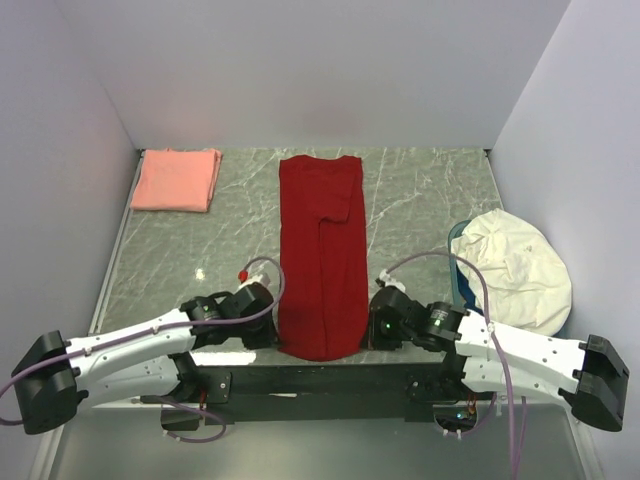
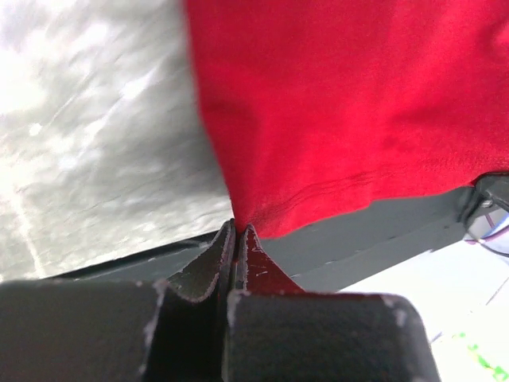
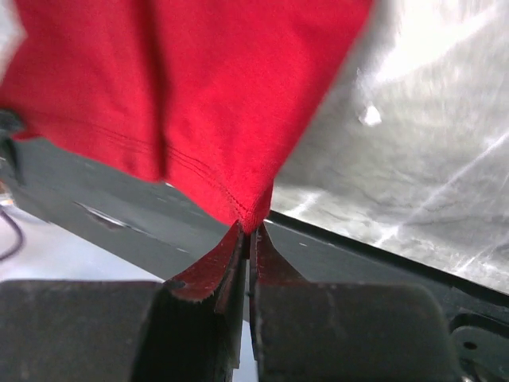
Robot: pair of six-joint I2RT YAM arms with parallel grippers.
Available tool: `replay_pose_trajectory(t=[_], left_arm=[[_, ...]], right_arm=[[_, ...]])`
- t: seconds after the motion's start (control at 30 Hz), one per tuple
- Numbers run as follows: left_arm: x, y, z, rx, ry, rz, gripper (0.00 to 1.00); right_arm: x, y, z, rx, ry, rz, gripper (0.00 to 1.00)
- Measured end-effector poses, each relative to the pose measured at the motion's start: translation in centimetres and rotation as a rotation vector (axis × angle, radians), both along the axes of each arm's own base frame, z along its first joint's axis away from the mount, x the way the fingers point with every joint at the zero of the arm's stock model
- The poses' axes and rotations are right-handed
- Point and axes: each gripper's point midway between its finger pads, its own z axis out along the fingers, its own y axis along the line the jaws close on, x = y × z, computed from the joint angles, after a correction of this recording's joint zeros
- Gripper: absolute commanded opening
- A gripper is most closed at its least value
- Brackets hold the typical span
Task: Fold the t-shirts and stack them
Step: Fold the tshirt
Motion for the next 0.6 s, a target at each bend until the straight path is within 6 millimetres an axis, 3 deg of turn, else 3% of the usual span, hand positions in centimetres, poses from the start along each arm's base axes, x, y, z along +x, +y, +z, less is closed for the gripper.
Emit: replay_pose_trajectory(t=[0.2,0.47,0.6], left_arm=[[4.5,-2.3,3.6,-0.011,-0.091,0.012,0.00],[13.1,-2.5,7.7,-0.031,-0.215,0.150,0.00],[17.2,-2.3,8.2,-0.034,-0.245,0.224,0.00]], right_arm=[[4.7,1.3,4.6,0.022,-0.132,-0.062,0.00],[12.3,-0.4,6.1,-0.025,-0.195,-0.224,0.00],[16.1,-0.2,7.2,-0.033,-0.221,-0.271,0.00]])
